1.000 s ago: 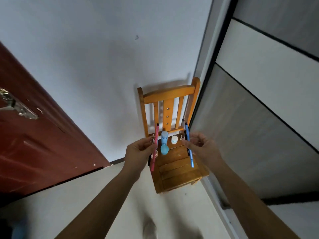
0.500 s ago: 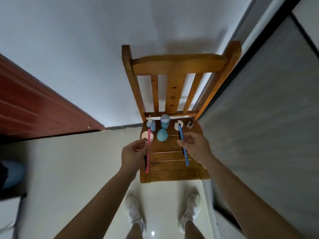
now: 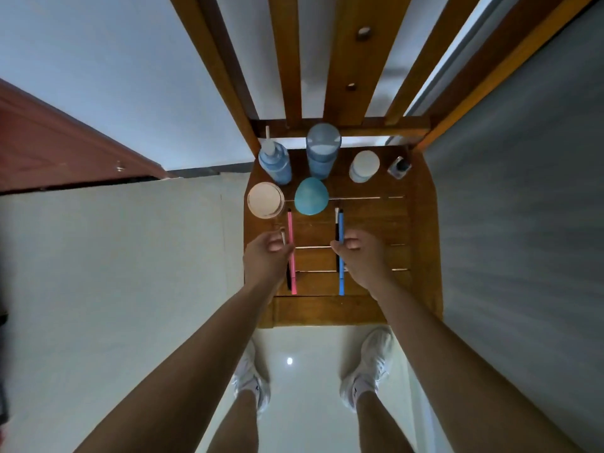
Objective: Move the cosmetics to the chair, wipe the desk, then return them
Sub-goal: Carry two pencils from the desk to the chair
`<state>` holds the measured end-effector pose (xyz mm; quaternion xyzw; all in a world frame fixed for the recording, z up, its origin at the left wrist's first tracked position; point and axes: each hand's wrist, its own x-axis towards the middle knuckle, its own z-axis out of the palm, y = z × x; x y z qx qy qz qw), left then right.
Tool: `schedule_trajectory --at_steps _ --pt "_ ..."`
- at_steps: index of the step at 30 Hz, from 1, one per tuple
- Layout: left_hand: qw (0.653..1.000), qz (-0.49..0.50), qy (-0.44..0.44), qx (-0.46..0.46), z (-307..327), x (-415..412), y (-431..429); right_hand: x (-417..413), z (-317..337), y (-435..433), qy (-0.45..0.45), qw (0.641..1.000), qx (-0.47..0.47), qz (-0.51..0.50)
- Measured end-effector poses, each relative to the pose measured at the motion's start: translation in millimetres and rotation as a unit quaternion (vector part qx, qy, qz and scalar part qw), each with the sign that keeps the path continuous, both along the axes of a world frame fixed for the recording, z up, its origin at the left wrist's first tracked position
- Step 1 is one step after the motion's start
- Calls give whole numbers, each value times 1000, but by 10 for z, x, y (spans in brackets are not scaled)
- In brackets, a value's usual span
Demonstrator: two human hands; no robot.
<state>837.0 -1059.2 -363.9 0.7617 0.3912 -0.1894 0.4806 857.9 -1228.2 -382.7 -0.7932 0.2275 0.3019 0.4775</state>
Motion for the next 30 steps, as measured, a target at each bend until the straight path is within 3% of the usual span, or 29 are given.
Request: schedule_trajectory --at_steps 8,12,15,20,25,30 --pt "996 -59 -38 61 -358 16 35 48 -250 95 -46 996 -74 6" --pt "985 -139 -54 89 -149 -120 130 -38 -24 47 -77 989 -111 55" --pt "961 -207 -109 149 230 -254 252 -207 379 -26 -163 966 -172 106" --pt "902 -281 -204 256 1309 -246 566 -184 1392 -1 -319 894 -272 157" --pt "813 -304 -341 360 2963 131 1147 292 2869 334 -469 802 -327 176" --pt "741 -254 -449 431 4691 -24 1837 561 4542 1025 -615 731 -240 169"
